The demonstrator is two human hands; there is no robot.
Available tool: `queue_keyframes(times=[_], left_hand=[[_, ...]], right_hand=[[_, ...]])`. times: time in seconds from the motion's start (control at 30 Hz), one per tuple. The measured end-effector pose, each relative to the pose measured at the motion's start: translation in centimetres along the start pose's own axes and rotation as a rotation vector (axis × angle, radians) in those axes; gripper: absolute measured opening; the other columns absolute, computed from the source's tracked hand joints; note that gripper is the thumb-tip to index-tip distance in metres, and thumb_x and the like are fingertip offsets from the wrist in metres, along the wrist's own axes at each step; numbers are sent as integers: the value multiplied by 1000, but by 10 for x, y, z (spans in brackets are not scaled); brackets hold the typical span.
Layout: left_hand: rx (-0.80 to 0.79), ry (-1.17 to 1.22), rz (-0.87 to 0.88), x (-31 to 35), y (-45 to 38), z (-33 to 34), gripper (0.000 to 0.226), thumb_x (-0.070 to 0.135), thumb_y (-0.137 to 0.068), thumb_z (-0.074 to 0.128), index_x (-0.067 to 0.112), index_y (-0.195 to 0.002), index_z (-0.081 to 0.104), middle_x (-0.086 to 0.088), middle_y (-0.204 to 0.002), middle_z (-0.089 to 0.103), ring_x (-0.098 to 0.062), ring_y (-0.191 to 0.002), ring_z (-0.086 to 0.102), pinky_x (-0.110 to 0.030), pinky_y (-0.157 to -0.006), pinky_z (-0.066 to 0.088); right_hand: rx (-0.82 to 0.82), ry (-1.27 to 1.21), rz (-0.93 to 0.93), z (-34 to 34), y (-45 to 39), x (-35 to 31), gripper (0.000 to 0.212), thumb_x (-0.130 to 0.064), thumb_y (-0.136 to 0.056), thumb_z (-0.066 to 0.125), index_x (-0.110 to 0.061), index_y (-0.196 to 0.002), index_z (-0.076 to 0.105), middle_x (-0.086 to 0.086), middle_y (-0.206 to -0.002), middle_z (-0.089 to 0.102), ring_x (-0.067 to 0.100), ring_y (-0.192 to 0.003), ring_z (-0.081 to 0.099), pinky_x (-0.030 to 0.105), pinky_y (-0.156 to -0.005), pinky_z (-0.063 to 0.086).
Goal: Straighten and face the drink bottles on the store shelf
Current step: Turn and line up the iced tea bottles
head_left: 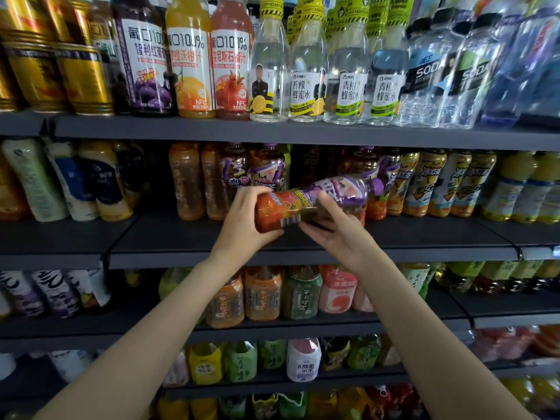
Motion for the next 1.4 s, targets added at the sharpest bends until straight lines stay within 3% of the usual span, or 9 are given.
queue_keyframes(times=[0.17, 0.33, 0.43, 0.67, 0.87, 1.07, 1.23, 1.3, 1.4], left_hand=[[5, -190, 182, 13, 4, 3, 73, 18, -66, 84, 8, -128, 45, -13, -131, 39, -23, -122, 39, -32, -98, 35], [-330, 264, -269, -9, -1, 11, 57, 37, -81, 67, 25, -130, 40, 1, -129, 47, -11, -117, 47, -23, -90, 41], [-511, 454, -494, -17, 4, 23, 44, 28, -84, 65, 26, -125, 47, -1, -126, 56, -7, -108, 55, -17, -86, 46], [-609, 724, -622, 0, 11, 41, 44, 16, -88, 60, 19, -129, 45, -2, -123, 58, -15, -112, 56, -31, -97, 45], [-200, 191, -316, -12, 1, 21, 62, 22, -78, 74, 12, -130, 41, -3, -124, 48, -16, -116, 46, -29, -99, 38], [14, -352, 148, 15, 3, 4, 63, 27, -67, 82, 6, -118, 51, -12, -113, 49, -26, -108, 45, -35, -92, 39], [-350, 150, -244, -7, -3, 10, 58, 40, -80, 67, 18, -129, 45, 4, -124, 49, -8, -115, 47, -24, -95, 40], [-474, 318, -396, -16, 1, 16, 56, 37, -81, 66, 21, -131, 45, 7, -122, 53, -4, -107, 53, -17, -86, 45], [-505, 381, -367, -18, 1, 21, 48, 23, -81, 70, 26, -123, 47, 15, -110, 56, 3, -99, 55, -10, -76, 47]], right_hand=[[153, -18, 8, -6, -2, 7, 58, -30, -77, 75, -6, -123, 48, 18, -116, 62, 27, -99, 65, 29, -66, 59], [81, 231, -126, -11, -2, -15, 43, -17, -79, 74, -10, -116, 54, 14, -114, 67, 25, -98, 68, 39, -91, 54], [-28, 316, -171, -4, 1, -23, 48, -12, -77, 73, -6, -121, 56, 11, -111, 70, 25, -100, 68, 40, -94, 52], [-165, 400, -263, 13, 7, -24, 31, -15, -90, 60, -18, -122, 57, 6, -110, 70, 19, -101, 67, 28, -81, 56], [-29, 640, -344, 16, 6, -28, 36, -24, -87, 66, -13, -120, 57, 6, -117, 64, 17, -105, 64, 29, -84, 56], [121, 271, -223, 14, 2, -11, 46, -27, -81, 73, -11, -121, 57, 8, -111, 68, 20, -102, 66, 32, -80, 58], [28, 339, -265, 14, 2, -20, 38, -22, -81, 72, -12, -116, 60, 5, -109, 70, 19, -100, 67, 26, -74, 57], [-53, 337, -285, 17, 3, -24, 36, -25, -76, 72, -16, -109, 62, 1, -103, 71, 18, -97, 67, 26, -73, 56], [-190, 398, -338, 24, 7, -32, 43, -25, -65, 75, -19, -105, 61, -7, -94, 72, 12, -93, 67, 26, -76, 53]])
Point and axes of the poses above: each hand's wrist, its own y-axis away from the middle knuckle, its own z-axis out of the palm, x = y × z, the point moved 7 cm from there along -y, towards the middle knuckle
